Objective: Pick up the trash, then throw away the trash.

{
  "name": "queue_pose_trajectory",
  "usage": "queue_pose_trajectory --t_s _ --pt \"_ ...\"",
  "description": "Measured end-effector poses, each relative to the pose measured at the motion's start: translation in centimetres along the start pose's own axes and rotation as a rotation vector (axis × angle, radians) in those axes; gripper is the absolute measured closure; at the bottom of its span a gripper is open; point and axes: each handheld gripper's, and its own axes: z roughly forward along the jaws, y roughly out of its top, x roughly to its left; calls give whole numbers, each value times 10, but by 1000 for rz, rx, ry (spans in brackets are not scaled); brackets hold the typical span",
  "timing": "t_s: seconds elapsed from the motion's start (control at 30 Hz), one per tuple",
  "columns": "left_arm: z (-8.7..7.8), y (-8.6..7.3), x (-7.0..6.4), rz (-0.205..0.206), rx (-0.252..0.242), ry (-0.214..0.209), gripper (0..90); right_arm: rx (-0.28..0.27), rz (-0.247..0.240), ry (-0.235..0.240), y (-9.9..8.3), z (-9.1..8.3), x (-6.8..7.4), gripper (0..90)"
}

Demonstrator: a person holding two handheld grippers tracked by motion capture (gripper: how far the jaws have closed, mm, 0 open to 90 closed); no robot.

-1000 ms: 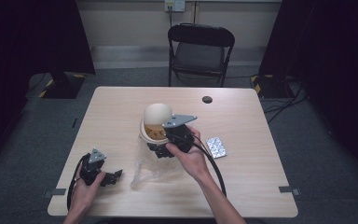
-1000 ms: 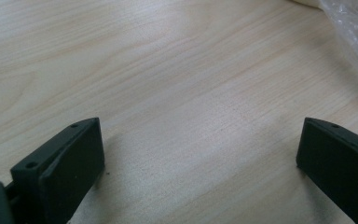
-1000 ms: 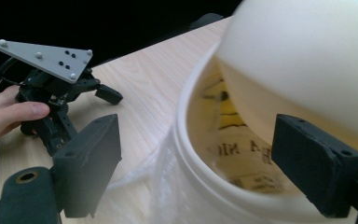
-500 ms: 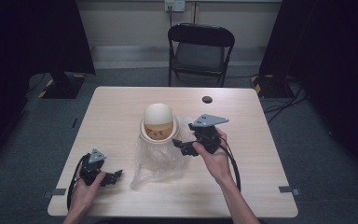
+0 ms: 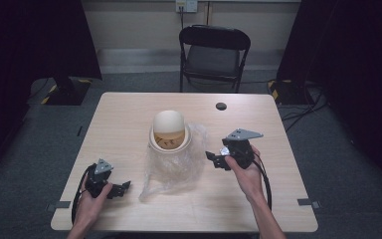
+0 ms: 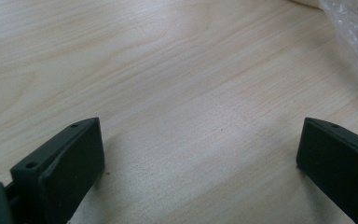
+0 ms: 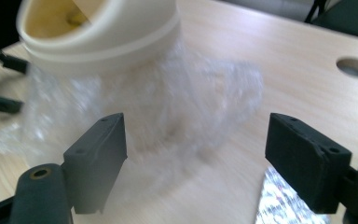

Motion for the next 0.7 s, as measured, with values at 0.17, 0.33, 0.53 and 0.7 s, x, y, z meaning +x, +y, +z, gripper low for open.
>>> queue_pose_trajectory --t_s 0.17,0.33,0.53,0.7 --pt "0 0 0 0 0 0 3 33 58 -40 -22 -1 -21 216" --pt "0 0 0 0 0 0 4 57 87 -81 -39 0 -36 216" --pt "0 0 0 -4 -2 1 2 83 114 -114 -50 3 -51 180" --pt "0 0 0 -4 -2 1 2 117 110 -141 -55 8 -56 163"
